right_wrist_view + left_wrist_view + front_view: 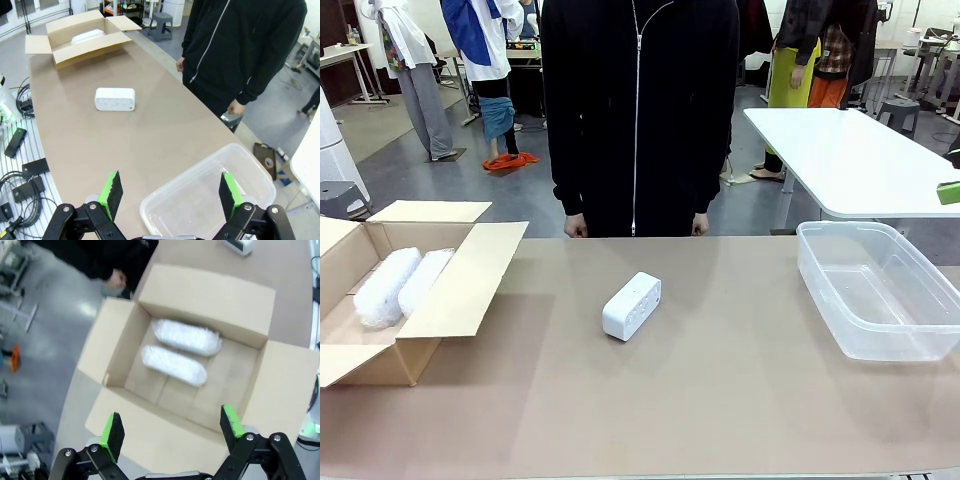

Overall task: Separate and place wrapped and unwrapped clocks.
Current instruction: Pick up the Digital clock indicated by the person.

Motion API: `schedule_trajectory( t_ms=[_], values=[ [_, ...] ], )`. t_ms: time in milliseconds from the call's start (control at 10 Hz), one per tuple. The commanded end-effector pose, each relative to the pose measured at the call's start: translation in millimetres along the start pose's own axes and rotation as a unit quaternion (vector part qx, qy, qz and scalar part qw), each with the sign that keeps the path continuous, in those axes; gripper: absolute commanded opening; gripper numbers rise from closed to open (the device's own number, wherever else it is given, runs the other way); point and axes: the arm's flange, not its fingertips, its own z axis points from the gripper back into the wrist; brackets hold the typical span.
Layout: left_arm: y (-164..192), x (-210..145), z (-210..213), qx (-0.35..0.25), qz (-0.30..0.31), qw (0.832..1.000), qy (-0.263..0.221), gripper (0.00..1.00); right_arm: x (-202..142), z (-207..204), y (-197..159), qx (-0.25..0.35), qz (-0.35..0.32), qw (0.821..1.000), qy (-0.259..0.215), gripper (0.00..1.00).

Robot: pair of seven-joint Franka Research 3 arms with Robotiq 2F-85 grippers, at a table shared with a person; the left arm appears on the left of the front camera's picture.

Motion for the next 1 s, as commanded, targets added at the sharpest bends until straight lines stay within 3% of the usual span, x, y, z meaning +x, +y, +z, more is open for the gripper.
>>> schedule_trajectory(
  t_ms=[0, 400, 900],
  values=[
    [23.1, -3.5, -11.0, -0.038, -0.044, 0.994, -0.096, 1.00, -0.1, -2.5, -1.4, 0.010, 0.004, 1.000, -0.012, 1.00],
    [29.3, 16.5, -55.1, -0.103, -0.073, 0.985, -0.116, 1.00, -0.1, -2.5, -1.4, 0.010, 0.004, 1.000, -0.012, 1.00],
    [16.2, 17.7, -114.8, -0.148, -0.057, 0.981, -0.109, 1.00, -0.1, -2.5, -1.4, 0.010, 0.004, 1.000, -0.012, 1.00]
  ],
)
